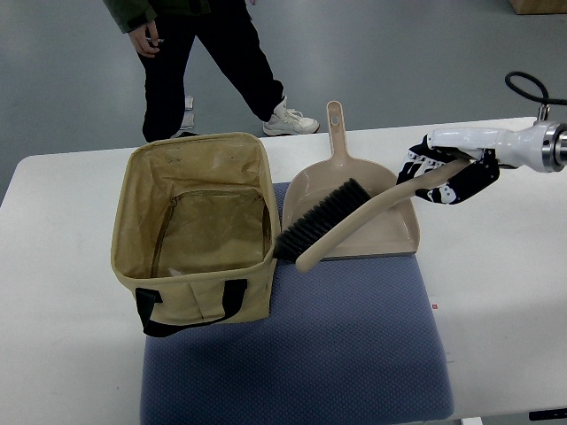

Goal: Put pink broom in yellow bag with right hand
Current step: 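Lift the brush with the right hand over the dustpan, then lower the brush bristles-first into the beige fabric bag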

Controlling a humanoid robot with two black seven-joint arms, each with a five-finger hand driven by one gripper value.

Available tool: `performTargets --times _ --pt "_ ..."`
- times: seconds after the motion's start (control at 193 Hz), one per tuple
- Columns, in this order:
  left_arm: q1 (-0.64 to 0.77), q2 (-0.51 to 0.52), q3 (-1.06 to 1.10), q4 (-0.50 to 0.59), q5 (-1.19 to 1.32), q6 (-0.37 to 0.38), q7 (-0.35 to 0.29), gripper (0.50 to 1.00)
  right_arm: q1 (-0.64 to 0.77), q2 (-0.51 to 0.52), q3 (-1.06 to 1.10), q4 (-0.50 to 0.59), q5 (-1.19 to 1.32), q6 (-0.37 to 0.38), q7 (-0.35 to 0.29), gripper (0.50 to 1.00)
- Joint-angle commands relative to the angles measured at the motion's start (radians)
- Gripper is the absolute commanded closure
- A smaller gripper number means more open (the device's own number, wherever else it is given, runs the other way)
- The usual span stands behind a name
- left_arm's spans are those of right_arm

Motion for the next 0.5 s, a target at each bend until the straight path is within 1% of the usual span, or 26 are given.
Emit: performTargets --times 0.0,0.15,0.269,0.326,0.419,0.497 --pt "0.000 0.000 0.000 0.000 0.000 0.000 0.000 0.500 0.019 -0.021 0.059 -0.003 0.035 0.033 0.000 1.000" --pt "0.000 0.000 0.000 -0.003 0.000 0.000 0.000 0.500 0.087 -0.018 0.067 -0.010 0.061 0.035 -0.006 1.000" --pt "0.000 0.000 0.000 -0.006 0.000 0.000 0.000 0.500 0.143 0.003 0.056 -0.043 0.083 0.026 -0.011 1.000" --pt "0.000 0.000 0.000 -0.008 0.000 0.000 0.000 0.500 0.174 0.039 0.050 -0.077 0.084 0.024 -0.012 1.000" --pt "0.000 0.000 0.000 -0.008 0.000 0.000 0.000 0.500 0.243 0.138 0.024 -0.148 0.075 0.026 -0.015 1.000" --pt "0.000 0.000 0.000 -0.008 0.000 0.000 0.000 0.500 0.295 0.183 -0.023 -0.200 0.070 0.026 -0.015 1.000"
